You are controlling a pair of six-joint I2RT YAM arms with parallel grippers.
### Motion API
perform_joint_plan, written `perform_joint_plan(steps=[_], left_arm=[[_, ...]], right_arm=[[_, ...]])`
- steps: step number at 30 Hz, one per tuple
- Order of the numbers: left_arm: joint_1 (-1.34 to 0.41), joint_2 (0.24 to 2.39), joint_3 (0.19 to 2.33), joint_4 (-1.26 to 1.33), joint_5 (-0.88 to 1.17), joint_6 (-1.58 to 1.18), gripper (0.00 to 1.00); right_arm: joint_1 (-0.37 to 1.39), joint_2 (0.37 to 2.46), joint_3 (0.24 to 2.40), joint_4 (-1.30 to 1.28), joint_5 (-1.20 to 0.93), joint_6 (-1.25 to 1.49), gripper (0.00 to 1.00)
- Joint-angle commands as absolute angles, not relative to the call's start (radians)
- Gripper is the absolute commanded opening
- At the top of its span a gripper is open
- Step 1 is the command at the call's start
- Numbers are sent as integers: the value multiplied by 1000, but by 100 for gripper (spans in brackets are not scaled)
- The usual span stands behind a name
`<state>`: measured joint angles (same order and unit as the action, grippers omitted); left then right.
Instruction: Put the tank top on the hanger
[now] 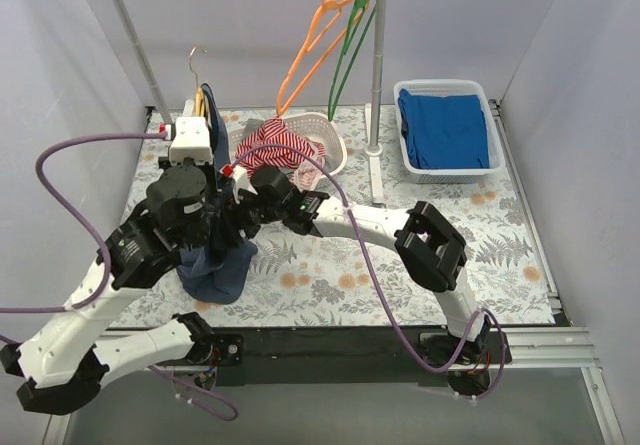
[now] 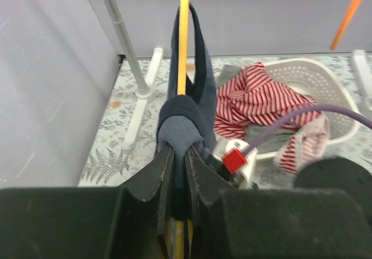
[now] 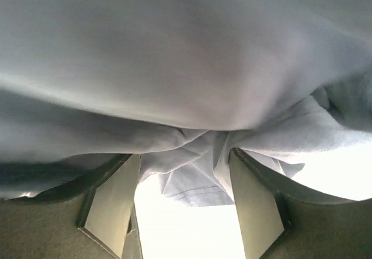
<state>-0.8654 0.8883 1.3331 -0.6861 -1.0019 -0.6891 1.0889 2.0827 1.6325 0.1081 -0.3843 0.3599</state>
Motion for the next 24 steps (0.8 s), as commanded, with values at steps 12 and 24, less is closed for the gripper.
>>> perform_joint_plan(steps=[12,24], left_arm=[[-201,991,1351,-482,-496,-713,0],[67,1022,1385,-425,-138,-736,0]], right_arm=[[1066,1830,1408,152,-390,319,73],[1052,1620,1094,205,-400,308,75]])
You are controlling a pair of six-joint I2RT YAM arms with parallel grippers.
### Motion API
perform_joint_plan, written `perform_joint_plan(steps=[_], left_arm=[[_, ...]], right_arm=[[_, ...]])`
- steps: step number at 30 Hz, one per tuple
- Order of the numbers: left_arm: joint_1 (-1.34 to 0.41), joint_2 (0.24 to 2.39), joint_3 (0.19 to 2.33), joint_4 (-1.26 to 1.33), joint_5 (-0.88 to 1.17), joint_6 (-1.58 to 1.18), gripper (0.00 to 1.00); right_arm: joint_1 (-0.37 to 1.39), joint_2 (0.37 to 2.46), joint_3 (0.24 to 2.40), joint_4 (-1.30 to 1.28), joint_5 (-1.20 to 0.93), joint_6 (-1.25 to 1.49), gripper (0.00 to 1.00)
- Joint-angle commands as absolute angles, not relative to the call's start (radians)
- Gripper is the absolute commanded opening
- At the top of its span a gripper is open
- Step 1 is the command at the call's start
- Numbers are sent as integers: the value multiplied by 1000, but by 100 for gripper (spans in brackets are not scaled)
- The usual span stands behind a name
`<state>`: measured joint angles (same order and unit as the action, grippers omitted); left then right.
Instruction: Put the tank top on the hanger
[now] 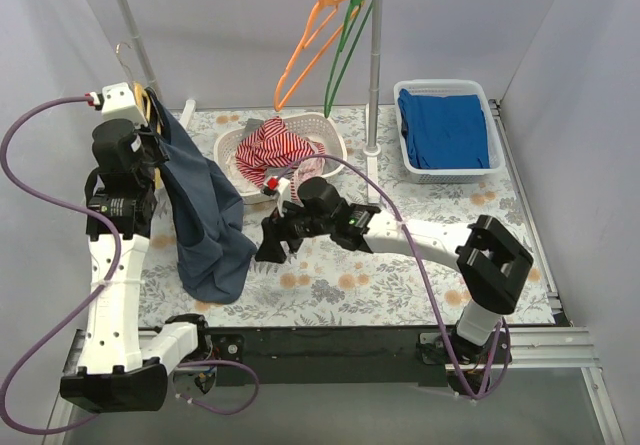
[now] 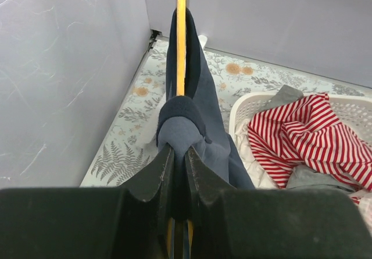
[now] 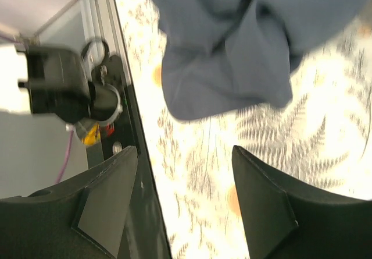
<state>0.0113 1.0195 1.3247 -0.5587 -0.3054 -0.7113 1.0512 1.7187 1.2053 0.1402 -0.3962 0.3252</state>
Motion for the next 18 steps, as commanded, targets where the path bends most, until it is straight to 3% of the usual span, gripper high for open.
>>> perform_joint_plan(steps=[1,18], left_arm=[[67,1031,1423,-443,-126,-744,0],[67,963,1528,-612,-147,-767,0]], right_arm=[[1052,1609,1074,207,-390,305,75],[1052,1485,893,255,-406,313,74]])
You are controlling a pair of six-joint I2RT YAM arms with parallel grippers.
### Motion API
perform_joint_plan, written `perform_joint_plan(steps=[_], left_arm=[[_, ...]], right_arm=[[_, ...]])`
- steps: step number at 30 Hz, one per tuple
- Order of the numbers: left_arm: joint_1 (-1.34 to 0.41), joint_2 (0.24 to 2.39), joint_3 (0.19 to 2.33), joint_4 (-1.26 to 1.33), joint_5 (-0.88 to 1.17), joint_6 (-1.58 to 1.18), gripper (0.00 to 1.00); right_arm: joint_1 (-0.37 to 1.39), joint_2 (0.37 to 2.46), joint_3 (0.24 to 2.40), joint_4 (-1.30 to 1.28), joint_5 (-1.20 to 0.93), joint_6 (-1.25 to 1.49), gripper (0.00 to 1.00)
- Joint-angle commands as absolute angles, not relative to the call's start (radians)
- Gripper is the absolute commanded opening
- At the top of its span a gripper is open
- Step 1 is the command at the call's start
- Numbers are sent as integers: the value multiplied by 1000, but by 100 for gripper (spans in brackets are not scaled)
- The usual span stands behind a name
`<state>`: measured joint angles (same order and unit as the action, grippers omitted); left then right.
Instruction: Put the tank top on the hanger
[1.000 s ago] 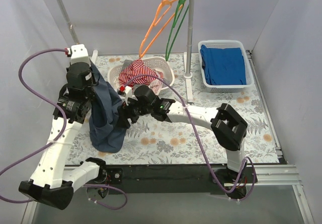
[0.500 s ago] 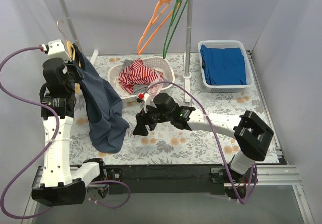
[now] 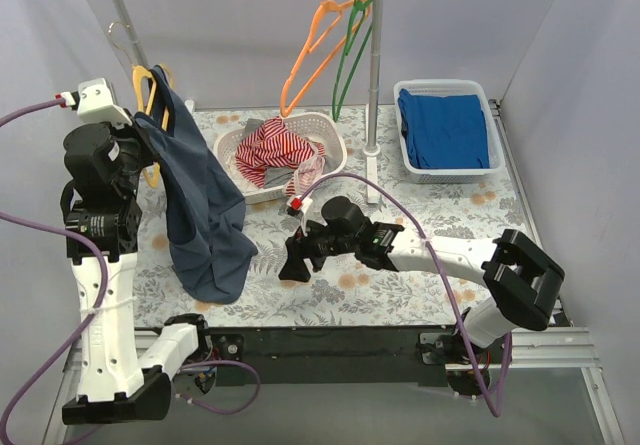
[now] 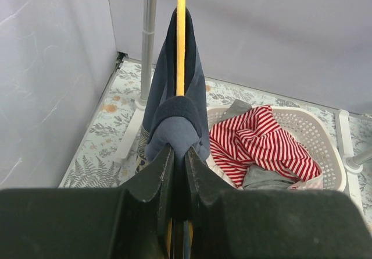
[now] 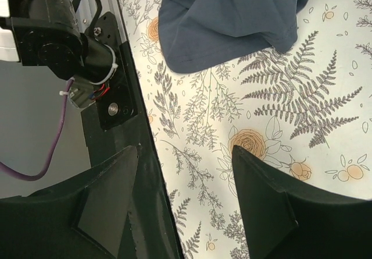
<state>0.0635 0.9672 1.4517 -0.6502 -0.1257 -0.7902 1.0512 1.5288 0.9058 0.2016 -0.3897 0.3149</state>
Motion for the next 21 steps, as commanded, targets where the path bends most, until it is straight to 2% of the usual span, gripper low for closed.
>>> perform_joint_plan(steps=[1,21], left_arm=[[67,986,1534,-598,-146,-753,0],[72,1279,1859,-554,-55,-699,0]], right_arm=[[1052,1480,888,255,-405,314,74],[1052,1390,848,249,-367,291,74]])
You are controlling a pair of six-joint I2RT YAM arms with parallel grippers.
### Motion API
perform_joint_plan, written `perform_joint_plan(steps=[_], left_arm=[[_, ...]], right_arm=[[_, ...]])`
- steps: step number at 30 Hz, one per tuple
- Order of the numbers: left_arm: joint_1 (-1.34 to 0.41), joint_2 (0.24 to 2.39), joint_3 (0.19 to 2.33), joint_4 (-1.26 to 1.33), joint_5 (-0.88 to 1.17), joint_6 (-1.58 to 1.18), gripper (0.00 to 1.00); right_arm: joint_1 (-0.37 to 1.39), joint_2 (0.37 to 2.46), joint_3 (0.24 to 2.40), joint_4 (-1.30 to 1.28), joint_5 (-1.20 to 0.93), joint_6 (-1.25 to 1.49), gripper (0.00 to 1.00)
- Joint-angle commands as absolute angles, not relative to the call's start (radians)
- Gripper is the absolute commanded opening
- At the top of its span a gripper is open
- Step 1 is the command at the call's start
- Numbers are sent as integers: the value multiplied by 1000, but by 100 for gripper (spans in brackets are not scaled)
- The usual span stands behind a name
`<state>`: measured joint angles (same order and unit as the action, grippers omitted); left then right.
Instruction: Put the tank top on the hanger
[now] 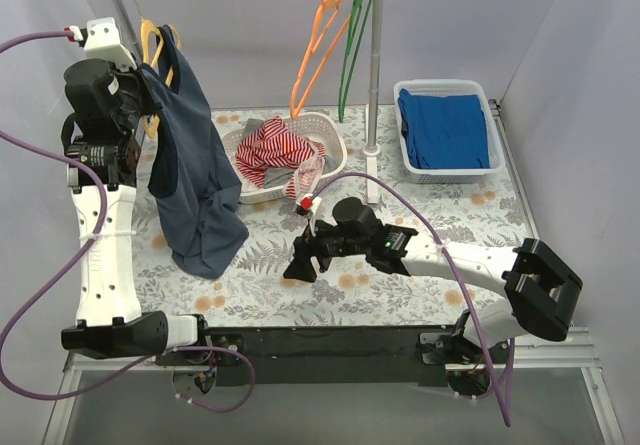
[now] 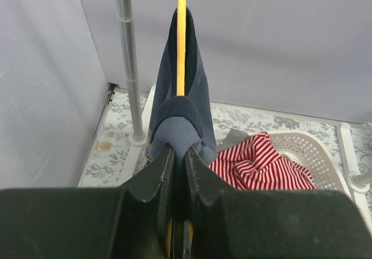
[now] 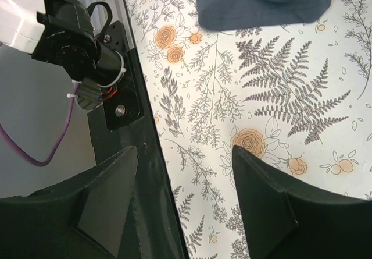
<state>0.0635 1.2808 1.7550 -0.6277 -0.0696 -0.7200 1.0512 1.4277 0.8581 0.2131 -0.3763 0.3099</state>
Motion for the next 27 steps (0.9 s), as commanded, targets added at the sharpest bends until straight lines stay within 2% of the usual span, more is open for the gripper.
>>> perform_joint_plan(steps=[1,6,27], left_arm=[[71,1305,1874,-557,-55,-698,0],[77,1388,1991,-587,-60,-686,0],[141,1549,2098,-548,-28,-689,0]], right_arm=[[1054,1387,848,247,-365,288,74],[1052,1384,844,247,-373,291,74],[1052,1404,842,238,-385,293,74]])
